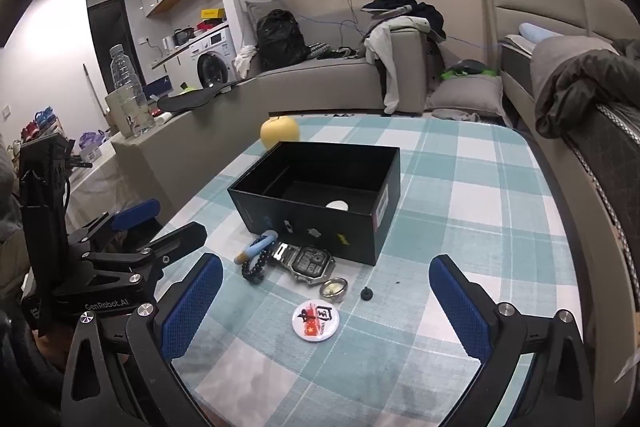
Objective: Organize jewelry
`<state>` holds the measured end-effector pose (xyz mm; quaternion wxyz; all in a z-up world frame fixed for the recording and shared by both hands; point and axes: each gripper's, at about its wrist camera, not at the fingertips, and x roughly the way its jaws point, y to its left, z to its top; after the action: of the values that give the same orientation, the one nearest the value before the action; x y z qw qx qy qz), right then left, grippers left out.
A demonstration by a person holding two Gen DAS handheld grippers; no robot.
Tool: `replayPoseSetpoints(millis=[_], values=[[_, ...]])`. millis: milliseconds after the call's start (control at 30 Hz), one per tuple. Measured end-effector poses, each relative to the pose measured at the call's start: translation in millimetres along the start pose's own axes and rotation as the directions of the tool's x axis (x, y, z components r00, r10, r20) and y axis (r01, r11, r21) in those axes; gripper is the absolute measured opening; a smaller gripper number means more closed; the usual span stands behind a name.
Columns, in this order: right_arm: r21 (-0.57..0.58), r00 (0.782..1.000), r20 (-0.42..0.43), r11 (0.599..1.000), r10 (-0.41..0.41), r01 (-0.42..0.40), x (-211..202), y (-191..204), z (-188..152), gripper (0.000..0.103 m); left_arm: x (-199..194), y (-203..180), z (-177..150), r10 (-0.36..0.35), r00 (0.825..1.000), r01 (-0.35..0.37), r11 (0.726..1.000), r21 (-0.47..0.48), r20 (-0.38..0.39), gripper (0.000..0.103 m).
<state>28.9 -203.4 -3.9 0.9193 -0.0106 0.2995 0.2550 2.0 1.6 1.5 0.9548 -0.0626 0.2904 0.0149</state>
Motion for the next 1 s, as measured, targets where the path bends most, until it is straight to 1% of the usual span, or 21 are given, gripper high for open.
replayPoseSetpoints(millis=[233,700,1000], values=[[-0.001,1.000,-0.003,1.000,0.001,-0.001,0.7,1.9,0.5,0.103,-0.2,-4.5,-1.9,0.004,1.000,-0.004,1.000,0.014,0.004,0.102],[0.001,1.000,-0.008,1.000,0.008,-0.008,2.8,2.8,0.8,0.103,-0.7,-4.7,-0.7,0.005,1.000,-0.005,1.000,0.011,0.000,0.102],[0.005,1.000,0.003,1.000,0.010,-0.010,-1.6,0.2,1.6,0.103,-0.4,-4.1,-0.7,0.006,1.000,-0.006,1.000,0.013,0.001,0.102]])
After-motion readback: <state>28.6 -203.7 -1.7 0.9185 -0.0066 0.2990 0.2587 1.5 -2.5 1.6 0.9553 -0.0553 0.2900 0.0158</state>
